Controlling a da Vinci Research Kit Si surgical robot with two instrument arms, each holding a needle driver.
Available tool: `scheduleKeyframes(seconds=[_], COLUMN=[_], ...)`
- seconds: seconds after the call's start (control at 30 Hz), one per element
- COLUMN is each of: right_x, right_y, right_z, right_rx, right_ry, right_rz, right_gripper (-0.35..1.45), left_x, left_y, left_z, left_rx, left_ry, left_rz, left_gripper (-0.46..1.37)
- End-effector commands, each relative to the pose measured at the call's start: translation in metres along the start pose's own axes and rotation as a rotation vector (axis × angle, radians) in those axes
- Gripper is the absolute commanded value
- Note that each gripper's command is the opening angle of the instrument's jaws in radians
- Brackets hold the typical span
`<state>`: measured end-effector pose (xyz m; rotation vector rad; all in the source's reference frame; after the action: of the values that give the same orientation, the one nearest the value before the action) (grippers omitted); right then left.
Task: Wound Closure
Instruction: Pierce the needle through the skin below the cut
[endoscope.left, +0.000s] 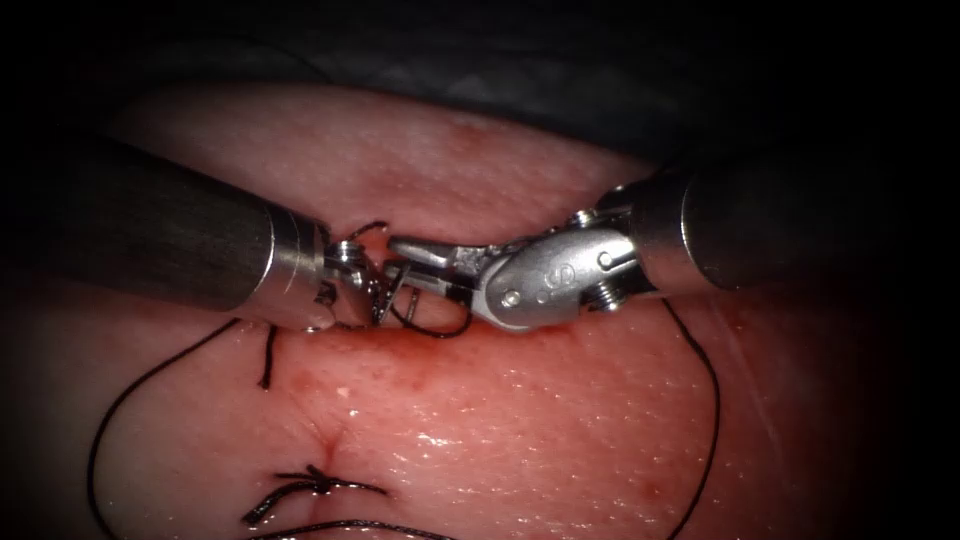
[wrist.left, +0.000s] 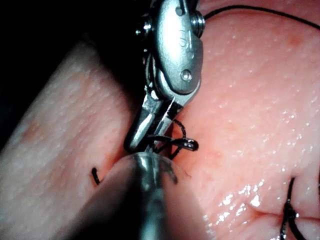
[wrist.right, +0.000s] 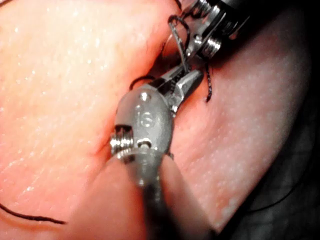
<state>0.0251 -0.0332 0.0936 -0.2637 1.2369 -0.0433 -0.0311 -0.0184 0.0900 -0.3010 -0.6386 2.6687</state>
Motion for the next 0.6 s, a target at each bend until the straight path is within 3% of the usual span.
scheduleKeyframes(seconds=[0.03, 0.4, 0.6], right_x=[0.0001, 0.0003, 0.0004], right_y=[0.0001, 0.0006, 0.0006], right_z=[-0.0001, -0.0001, -0.0002], right_rx=[-0.008, -0.018, -0.02], right_ry=[0.0, -0.001, 0.001], right_rz=[-0.003, 0.003, 0.009], right_gripper=[-0.35, -0.35, -0.35], left_x=[0.0001, 0.0018, 0.0011], left_y=[0.0002, 0.0022, 0.0027], left_z=[-0.0006, -0.0067, -0.0077], left_rx=[0.007, 0.004, 0.006], left_ry=[0.005, 0.054, 0.058], left_rz=[-0.002, -0.014, -0.002], left_gripper=[1.11, 0.76, 0.77])
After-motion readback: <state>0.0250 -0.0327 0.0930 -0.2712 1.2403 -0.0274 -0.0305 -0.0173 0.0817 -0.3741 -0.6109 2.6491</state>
